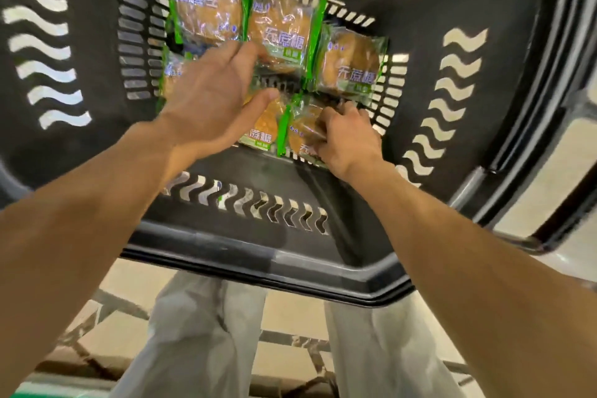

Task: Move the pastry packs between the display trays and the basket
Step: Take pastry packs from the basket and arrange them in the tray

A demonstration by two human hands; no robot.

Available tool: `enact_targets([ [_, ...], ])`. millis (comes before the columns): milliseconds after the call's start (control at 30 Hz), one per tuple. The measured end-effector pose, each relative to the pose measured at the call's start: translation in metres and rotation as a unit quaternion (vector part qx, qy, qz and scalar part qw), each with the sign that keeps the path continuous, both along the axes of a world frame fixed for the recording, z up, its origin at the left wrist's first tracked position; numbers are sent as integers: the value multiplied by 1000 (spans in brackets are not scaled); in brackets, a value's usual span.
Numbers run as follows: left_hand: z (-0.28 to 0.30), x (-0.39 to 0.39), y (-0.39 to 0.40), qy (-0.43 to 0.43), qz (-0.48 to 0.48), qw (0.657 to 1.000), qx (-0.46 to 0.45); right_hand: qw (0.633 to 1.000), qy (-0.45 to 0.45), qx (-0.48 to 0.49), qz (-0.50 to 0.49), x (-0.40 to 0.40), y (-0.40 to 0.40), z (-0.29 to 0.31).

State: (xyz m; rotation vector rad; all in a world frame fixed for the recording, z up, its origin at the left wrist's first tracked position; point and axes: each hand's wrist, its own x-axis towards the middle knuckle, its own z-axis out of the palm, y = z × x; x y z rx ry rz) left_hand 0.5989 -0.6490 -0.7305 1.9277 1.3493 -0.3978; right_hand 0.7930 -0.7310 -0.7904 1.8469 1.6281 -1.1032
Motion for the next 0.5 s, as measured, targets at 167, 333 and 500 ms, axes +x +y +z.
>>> enact_targets([
  [167, 18, 4, 18, -38, 12, 999, 31, 987, 65, 124, -80, 26, 21, 77],
  [333, 25, 31, 24, -34, -8, 999, 31, 940, 135, 237, -206, 72, 27, 167],
  [500, -10, 86, 33, 13, -103, 995, -7, 875, 186, 345, -286, 105, 19, 178],
])
